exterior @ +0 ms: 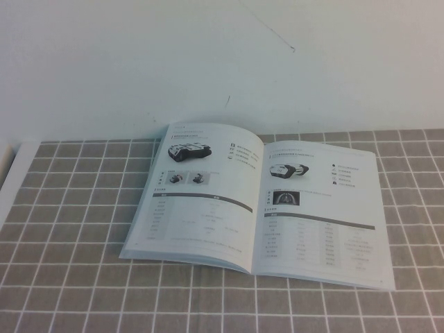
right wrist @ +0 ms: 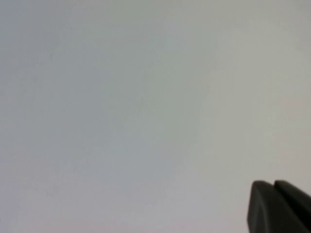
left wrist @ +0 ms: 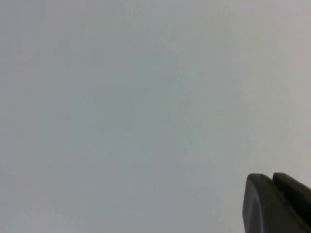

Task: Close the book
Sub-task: 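Close the open booklet and leave it lying on the table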

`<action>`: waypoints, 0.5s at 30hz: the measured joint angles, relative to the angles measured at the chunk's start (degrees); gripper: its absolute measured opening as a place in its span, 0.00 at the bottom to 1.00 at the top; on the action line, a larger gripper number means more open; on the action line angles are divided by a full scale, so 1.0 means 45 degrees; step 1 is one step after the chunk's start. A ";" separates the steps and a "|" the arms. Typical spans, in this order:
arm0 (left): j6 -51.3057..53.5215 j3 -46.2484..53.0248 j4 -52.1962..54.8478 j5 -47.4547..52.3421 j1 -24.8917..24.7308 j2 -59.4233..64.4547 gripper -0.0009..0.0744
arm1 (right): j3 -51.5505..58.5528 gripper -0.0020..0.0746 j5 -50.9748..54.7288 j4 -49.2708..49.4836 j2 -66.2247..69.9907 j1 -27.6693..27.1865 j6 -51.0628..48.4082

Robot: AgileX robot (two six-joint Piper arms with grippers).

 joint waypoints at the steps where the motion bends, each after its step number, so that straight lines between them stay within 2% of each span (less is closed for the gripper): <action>1: 0.0026 -0.0462 0.0000 0.0642 0.0000 0.0187 0.01 | -0.0459 0.02 0.0457 0.0000 0.0096 0.0000 -0.0029; 8: 0.0307 -0.2590 -0.0430 0.3628 0.0000 0.3117 0.01 | -0.2811 0.02 0.3566 0.0258 0.2845 0.0000 0.1025; 12: 0.0628 -0.3774 -0.1752 0.5719 0.0000 0.5139 0.01 | -0.4410 0.02 0.5876 0.1563 0.5286 0.0000 0.1459; 15: 0.1667 -0.4376 -0.3163 0.6918 0.0000 0.6652 0.01 | -0.5673 0.02 0.7467 0.2755 0.7192 0.0000 0.0590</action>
